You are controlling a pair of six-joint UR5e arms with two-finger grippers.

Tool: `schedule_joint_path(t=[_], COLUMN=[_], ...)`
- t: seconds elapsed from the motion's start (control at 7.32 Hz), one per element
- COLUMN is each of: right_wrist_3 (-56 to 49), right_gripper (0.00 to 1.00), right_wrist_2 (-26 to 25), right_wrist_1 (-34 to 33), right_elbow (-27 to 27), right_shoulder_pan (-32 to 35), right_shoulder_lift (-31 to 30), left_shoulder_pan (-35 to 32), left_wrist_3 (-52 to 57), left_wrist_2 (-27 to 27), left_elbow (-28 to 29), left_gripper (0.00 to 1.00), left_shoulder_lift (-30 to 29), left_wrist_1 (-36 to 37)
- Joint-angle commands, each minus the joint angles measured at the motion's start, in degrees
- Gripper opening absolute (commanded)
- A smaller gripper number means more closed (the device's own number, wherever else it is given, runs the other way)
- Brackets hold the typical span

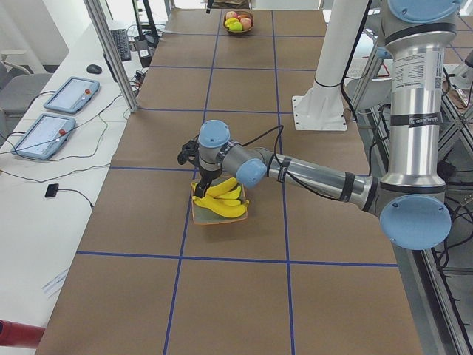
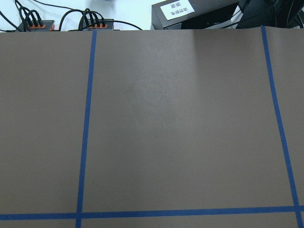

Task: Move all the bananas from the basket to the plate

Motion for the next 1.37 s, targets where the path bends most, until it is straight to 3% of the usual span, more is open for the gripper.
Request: schedule_joint_path(t=[0.0,0.14,0.41,0.55,0.82,1.23], right_wrist_3=[-12.29,-21.17,-37.51,-43.61,-43.32,-41.47], right_gripper=[1.0,1.0,1.0,1.0,1.0,1.0], right_wrist_2=[4.5,7.5,7.79,7.53,6.91,7.26], right_wrist_1=[-0.62,-4.36,-16.04,-16.61,-15.92,-15.65], right_elbow=[-0.18,-0.27,-0.35,-0.7,-1.94,-1.85], right_shoulder_pan=[6.0,9.87,15.51,18.66,21.15,21.16], right_shoulder_lift=[-5.22,-7.51,-9.72,-14.0,-17.8,-17.65], left_shoulder_pan=[-9.61,-10.86,-14.21,-14.3,-17.27,-17.11], left_wrist_3=[10.79,10.89,15.42,16.07,16.33,16.42], left_wrist_2=[-0.54,-0.37,-0.8,-0.46,-0.02,3.94], left_elbow=[-0.46,2.33,3.32,3.41,7.18,7.45], left_gripper=[1.0,1.0,1.0,1.0,1.0,1.0], left_shoulder_lift=[-4.39,-4.32,-0.74,1.2,2.44,3.24], left_wrist_1=[23.97,28.34,24.1,21.81,21.62,19.33])
